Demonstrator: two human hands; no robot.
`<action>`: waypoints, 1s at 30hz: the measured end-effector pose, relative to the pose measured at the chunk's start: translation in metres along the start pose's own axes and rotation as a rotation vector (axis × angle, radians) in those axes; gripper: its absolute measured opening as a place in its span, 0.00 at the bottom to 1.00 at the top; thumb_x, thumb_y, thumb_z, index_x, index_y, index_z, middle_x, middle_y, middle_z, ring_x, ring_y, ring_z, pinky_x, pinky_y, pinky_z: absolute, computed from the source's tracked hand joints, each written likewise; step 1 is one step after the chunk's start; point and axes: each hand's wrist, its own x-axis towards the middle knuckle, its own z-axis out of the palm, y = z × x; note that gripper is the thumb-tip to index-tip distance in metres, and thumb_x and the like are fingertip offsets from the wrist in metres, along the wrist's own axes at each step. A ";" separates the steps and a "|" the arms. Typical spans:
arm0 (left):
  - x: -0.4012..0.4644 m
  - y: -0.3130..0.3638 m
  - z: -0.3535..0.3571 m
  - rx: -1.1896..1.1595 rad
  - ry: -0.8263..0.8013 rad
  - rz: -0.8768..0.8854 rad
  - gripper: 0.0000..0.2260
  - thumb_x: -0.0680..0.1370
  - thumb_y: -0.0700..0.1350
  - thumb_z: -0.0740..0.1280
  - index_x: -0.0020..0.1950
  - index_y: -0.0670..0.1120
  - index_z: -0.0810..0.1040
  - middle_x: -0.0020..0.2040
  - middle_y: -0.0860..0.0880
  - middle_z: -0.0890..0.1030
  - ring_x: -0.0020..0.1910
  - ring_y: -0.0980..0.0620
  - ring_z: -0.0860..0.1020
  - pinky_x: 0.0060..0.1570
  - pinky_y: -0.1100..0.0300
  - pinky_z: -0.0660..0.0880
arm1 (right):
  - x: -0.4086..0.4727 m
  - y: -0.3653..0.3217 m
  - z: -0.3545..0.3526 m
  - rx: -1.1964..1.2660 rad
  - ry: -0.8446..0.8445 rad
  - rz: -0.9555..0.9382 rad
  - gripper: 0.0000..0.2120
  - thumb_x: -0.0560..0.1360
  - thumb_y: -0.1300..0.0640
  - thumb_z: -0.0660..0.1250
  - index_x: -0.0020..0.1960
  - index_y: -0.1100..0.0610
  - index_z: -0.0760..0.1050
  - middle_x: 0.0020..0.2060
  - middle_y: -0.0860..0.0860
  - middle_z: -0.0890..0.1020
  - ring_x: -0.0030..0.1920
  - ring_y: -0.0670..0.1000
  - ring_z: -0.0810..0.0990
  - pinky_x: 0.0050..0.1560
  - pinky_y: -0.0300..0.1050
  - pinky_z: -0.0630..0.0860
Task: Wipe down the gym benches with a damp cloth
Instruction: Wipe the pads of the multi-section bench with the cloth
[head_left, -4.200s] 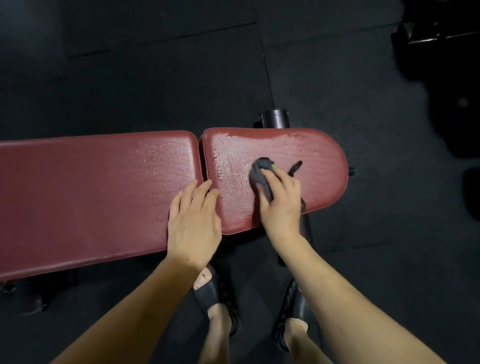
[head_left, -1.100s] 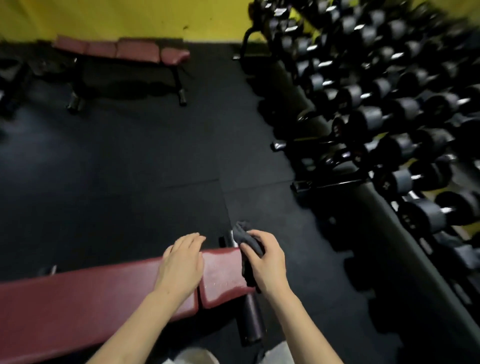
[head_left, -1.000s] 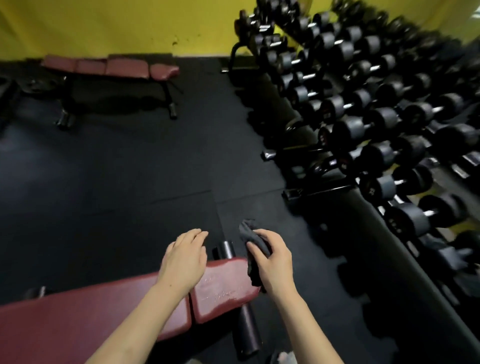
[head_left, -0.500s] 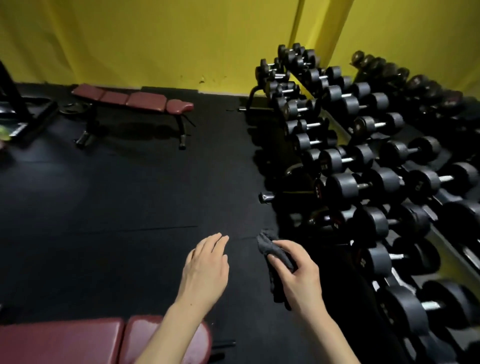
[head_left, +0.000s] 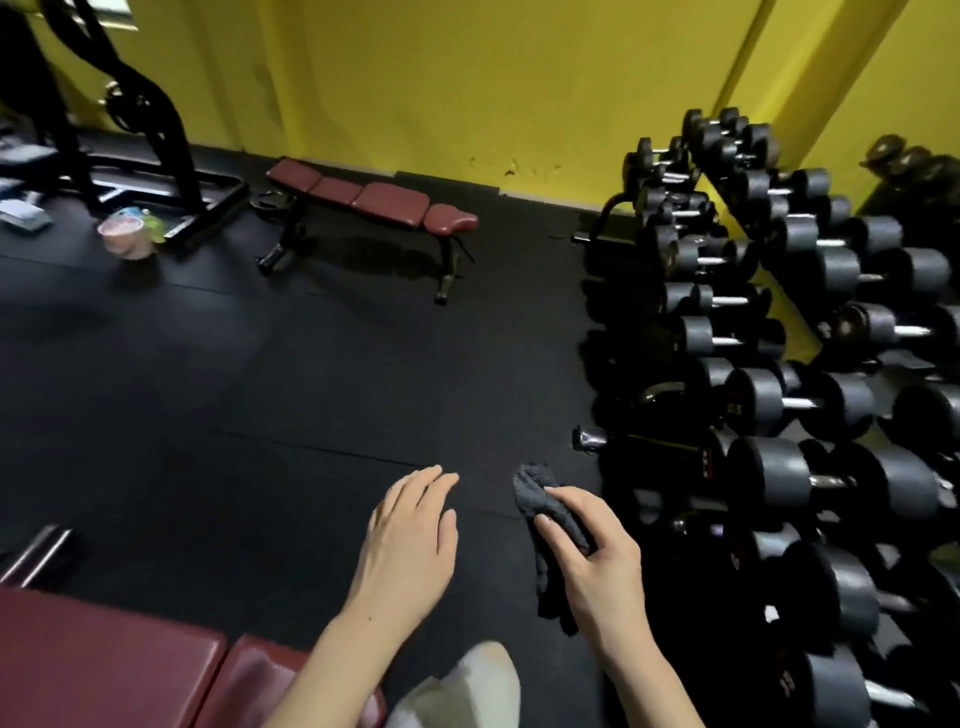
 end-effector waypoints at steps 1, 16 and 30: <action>0.014 0.001 0.004 0.004 -0.002 -0.007 0.20 0.85 0.49 0.58 0.77 0.53 0.69 0.77 0.57 0.67 0.77 0.56 0.61 0.74 0.54 0.62 | 0.015 0.006 0.000 -0.001 -0.017 -0.005 0.15 0.76 0.64 0.76 0.57 0.47 0.84 0.57 0.42 0.84 0.61 0.48 0.82 0.64 0.40 0.75; 0.445 0.002 0.002 0.057 0.108 0.001 0.20 0.85 0.49 0.57 0.78 0.53 0.66 0.78 0.55 0.67 0.79 0.53 0.58 0.76 0.53 0.58 | 0.450 0.031 0.075 -0.091 -0.058 -0.193 0.17 0.76 0.62 0.77 0.55 0.41 0.81 0.55 0.37 0.83 0.59 0.42 0.82 0.62 0.33 0.73; 0.764 -0.125 -0.009 0.191 0.233 -0.231 0.21 0.85 0.51 0.56 0.78 0.54 0.67 0.77 0.56 0.68 0.78 0.54 0.61 0.76 0.52 0.62 | 0.825 0.089 0.253 -0.015 -0.301 -0.260 0.11 0.77 0.59 0.76 0.58 0.50 0.84 0.56 0.39 0.82 0.60 0.43 0.81 0.62 0.33 0.73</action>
